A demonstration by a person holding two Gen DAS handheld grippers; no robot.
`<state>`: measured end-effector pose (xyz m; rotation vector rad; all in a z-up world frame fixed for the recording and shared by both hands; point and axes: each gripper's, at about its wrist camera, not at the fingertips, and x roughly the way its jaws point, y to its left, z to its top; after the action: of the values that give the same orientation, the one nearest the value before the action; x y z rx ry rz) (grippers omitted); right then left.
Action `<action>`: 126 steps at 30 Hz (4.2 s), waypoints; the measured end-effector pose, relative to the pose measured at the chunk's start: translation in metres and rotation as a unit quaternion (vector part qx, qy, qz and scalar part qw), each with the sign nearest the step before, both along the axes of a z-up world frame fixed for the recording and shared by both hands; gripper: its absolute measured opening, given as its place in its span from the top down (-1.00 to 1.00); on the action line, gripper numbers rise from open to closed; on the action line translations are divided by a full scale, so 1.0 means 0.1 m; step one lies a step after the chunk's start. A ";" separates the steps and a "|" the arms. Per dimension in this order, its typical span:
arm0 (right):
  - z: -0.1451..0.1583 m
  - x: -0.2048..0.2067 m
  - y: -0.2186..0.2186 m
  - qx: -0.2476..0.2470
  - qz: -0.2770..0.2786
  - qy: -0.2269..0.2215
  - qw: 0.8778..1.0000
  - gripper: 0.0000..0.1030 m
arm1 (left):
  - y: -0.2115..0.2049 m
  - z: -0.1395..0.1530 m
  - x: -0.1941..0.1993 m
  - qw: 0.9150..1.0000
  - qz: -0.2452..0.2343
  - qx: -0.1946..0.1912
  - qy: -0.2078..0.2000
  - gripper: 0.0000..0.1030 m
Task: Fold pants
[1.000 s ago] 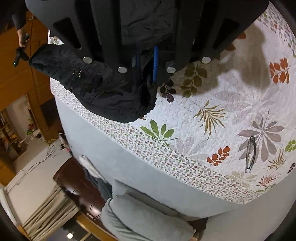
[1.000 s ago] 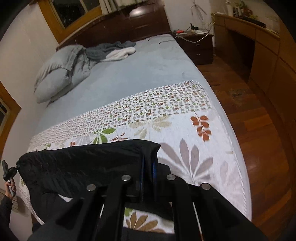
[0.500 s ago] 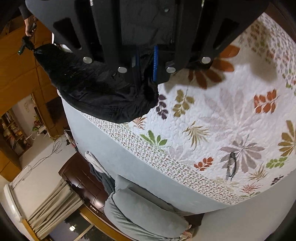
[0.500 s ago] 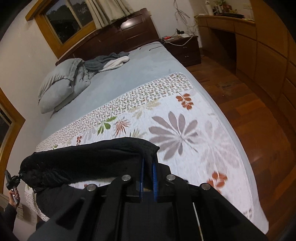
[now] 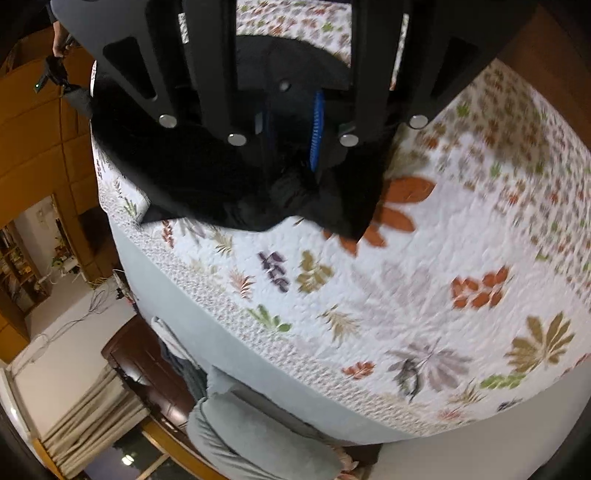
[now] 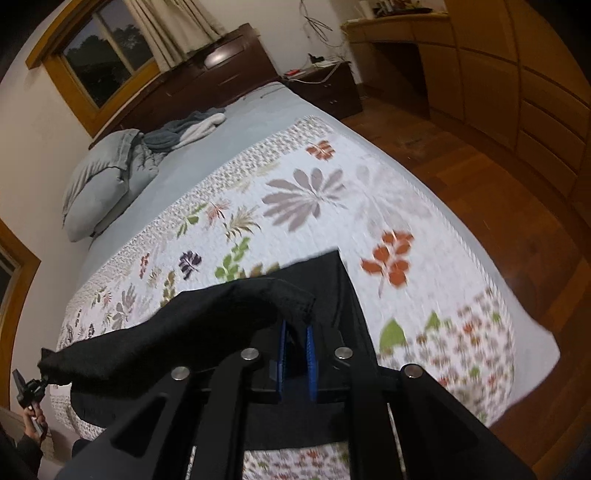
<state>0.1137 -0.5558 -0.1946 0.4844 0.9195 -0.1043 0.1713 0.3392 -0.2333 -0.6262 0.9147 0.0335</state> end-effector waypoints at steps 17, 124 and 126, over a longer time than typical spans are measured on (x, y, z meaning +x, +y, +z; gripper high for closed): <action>-0.34 -0.94 -0.15 0.108 -0.108 0.008 0.988 -0.06 | 0.38 -0.38 -0.87 0.990 0.125 -0.020 0.054 -0.51; -1.40 -1.21 -0.41 0.338 -0.208 -0.048 0.917 -0.41 | -0.76 -0.72 -0.23 0.987 0.078 0.098 0.103 -0.77; -1.47 -1.18 -0.40 0.344 -0.209 -0.048 0.914 -0.41 | -0.76 -0.70 -0.25 0.987 0.079 0.101 0.100 -0.77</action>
<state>-0.0045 -0.5958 -0.3417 1.3343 0.7257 -0.1430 0.1463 0.2628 -0.3034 -0.5112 1.0393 0.3317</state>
